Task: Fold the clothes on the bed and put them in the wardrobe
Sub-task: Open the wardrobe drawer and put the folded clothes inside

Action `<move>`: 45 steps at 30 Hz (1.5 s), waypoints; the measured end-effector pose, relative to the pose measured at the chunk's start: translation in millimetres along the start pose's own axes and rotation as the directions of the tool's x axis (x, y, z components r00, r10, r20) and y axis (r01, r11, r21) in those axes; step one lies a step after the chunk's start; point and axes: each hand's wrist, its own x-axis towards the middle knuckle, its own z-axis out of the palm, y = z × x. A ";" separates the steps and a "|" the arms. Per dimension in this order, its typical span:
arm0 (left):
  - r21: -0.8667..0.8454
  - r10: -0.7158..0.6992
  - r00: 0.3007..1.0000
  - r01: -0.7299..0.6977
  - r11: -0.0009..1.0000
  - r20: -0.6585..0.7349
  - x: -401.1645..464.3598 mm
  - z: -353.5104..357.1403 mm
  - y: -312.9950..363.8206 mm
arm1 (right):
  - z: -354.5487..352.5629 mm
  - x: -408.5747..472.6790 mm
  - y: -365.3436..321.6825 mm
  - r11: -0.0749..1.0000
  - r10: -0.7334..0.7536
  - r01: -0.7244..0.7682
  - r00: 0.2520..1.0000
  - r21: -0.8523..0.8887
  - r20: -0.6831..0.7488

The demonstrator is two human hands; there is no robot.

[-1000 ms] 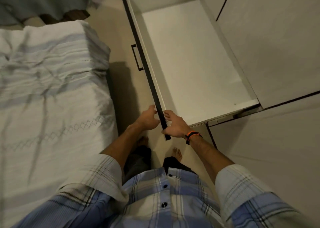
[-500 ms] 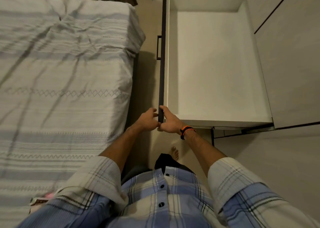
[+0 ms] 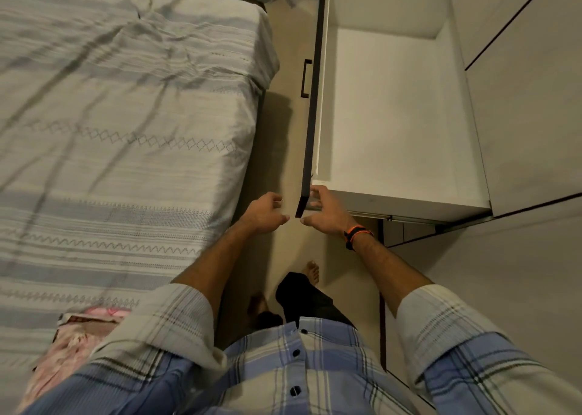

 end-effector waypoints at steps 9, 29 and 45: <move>-0.138 -0.131 0.967 0.102 0.985 -0.218 -83.7 3.2 -74.0 | 51.2 -41.3 -7.1 0.964 -0.165 0.183 0.981 -0.191 0.107; -0.545 -0.643 0.643 0.390 0.742 -0.416 -328.1 109.6 -220.7 | 212.9 -163.5 8.4 0.765 -0.296 0.586 0.688 -0.267 0.662; -0.722 -0.707 0.617 0.306 0.621 -0.346 -384.7 78.3 -370.0 | 359.6 -199.5 -47.3 0.664 -0.221 0.622 0.693 -0.414 0.687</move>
